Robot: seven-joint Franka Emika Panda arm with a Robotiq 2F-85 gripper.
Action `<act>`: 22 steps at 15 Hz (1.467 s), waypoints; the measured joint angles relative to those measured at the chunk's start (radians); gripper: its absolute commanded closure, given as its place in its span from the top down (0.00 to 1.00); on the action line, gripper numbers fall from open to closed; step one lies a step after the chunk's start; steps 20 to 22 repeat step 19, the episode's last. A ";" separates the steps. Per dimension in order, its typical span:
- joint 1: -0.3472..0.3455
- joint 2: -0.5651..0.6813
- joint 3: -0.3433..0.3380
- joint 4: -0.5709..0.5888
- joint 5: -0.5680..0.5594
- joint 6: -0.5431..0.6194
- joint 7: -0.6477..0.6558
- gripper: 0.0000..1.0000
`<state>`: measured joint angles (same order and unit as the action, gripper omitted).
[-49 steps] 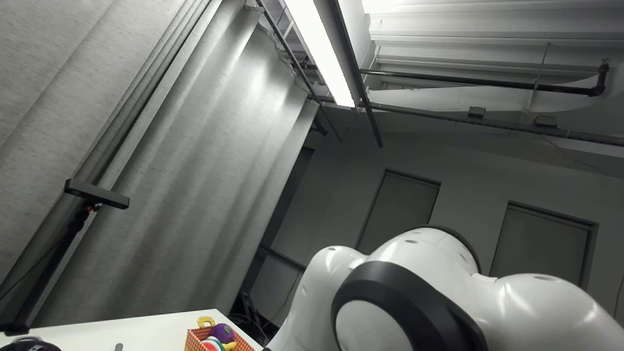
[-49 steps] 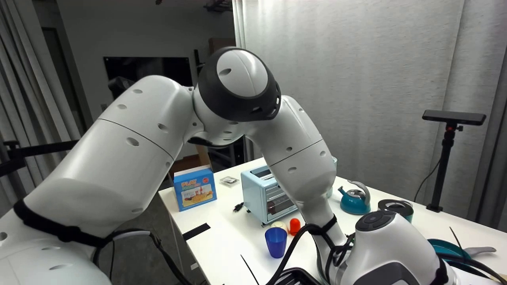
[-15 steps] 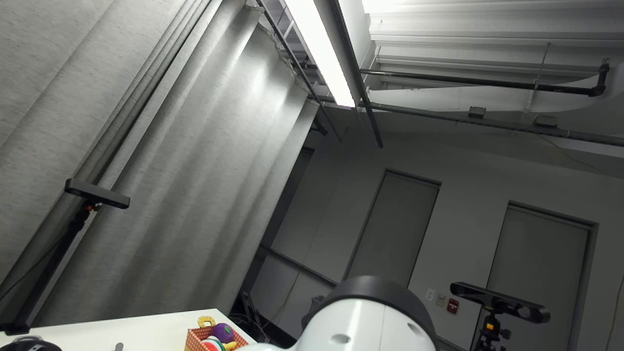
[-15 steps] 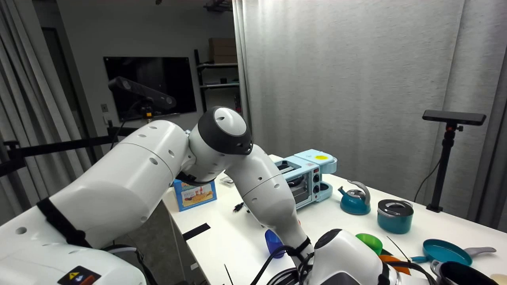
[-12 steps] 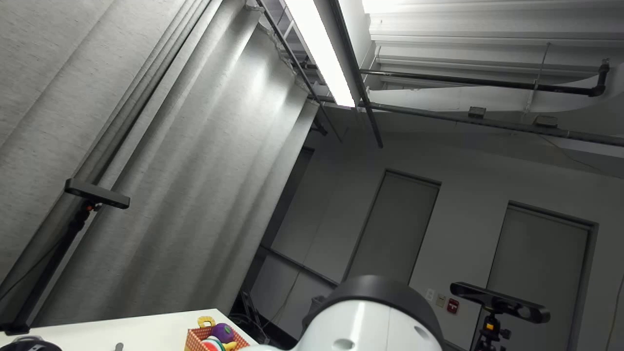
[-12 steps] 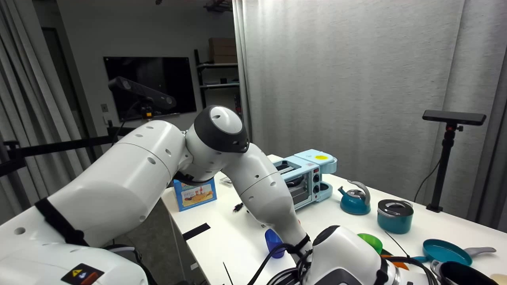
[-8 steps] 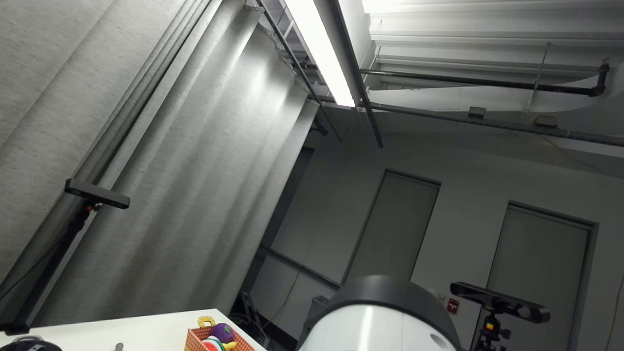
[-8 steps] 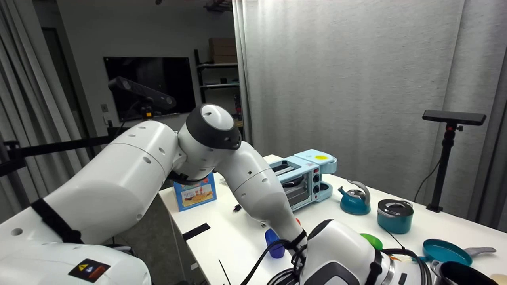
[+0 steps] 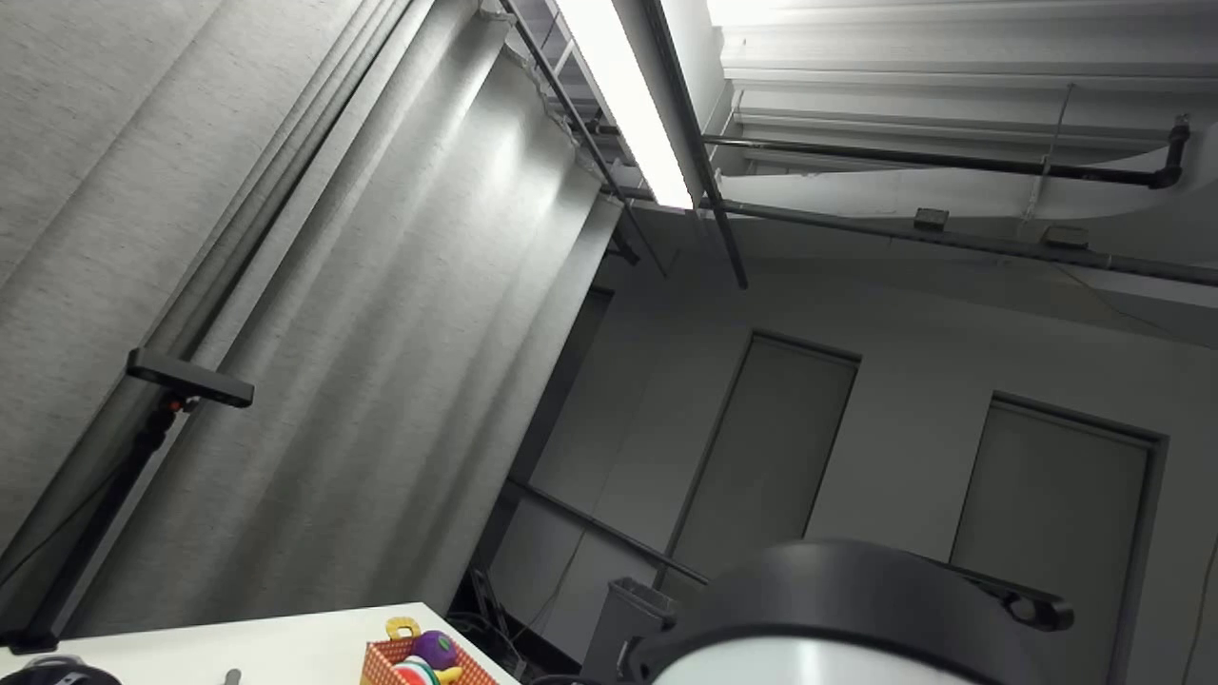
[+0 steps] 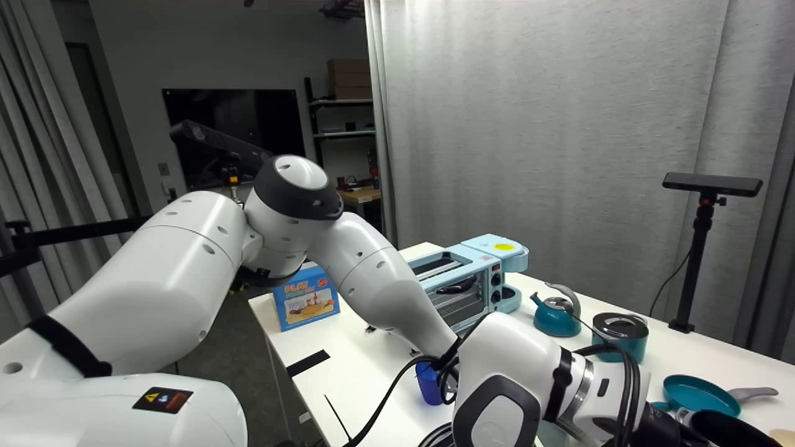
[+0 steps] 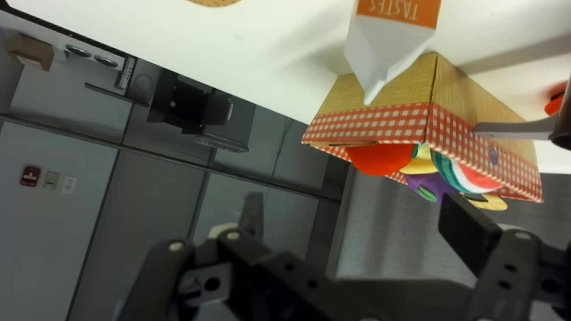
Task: Remove the orange carton from the bowl
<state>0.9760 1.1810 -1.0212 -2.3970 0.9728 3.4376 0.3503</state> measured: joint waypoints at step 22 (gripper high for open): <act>0.068 -0.001 -0.079 -0.042 0.000 -0.028 -0.002 1.00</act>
